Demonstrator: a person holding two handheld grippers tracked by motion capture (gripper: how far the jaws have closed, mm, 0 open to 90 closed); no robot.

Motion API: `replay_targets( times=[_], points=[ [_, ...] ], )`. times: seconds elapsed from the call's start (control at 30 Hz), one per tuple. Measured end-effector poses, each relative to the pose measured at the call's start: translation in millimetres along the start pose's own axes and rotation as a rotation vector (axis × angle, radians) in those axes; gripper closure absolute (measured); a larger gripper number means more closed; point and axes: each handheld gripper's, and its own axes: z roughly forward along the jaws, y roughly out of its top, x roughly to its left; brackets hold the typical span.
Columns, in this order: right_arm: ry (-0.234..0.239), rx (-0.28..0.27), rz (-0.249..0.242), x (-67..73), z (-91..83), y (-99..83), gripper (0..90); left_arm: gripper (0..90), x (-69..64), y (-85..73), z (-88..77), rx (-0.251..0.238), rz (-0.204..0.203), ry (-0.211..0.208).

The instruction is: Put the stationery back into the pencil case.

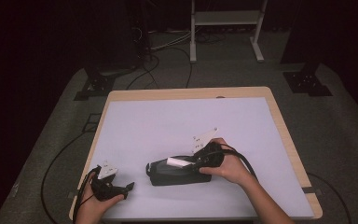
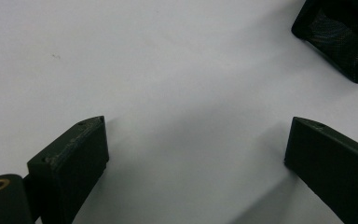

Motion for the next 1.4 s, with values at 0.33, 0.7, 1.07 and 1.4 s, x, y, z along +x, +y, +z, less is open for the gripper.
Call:
replay_targets(
  times=[0.33,0.7,1.07,1.4],
  points=[
    [0.012,0.02,-0.01,0.2,9.2,0.8,70.4,5.3,0.0,0.0,0.0,0.0,0.0,0.0],
    [0.015,-0.007,-0.014,1.2,7.3,2.1,73.3,5.3,0.1,0.0,0.0,0.0,-0.001,-0.001],
    [-0.027,-0.041,0.041,-1.0,-12.4,-3.4,69.9,5.3,0.2,0.3,0.2,0.003,-0.002,-0.001],
    [-0.116,-0.079,0.098,-8.6,-29.4,-13.8,46.4,5.1,0.4,0.4,0.2,0.003,-0.001,-0.001]
  ],
)
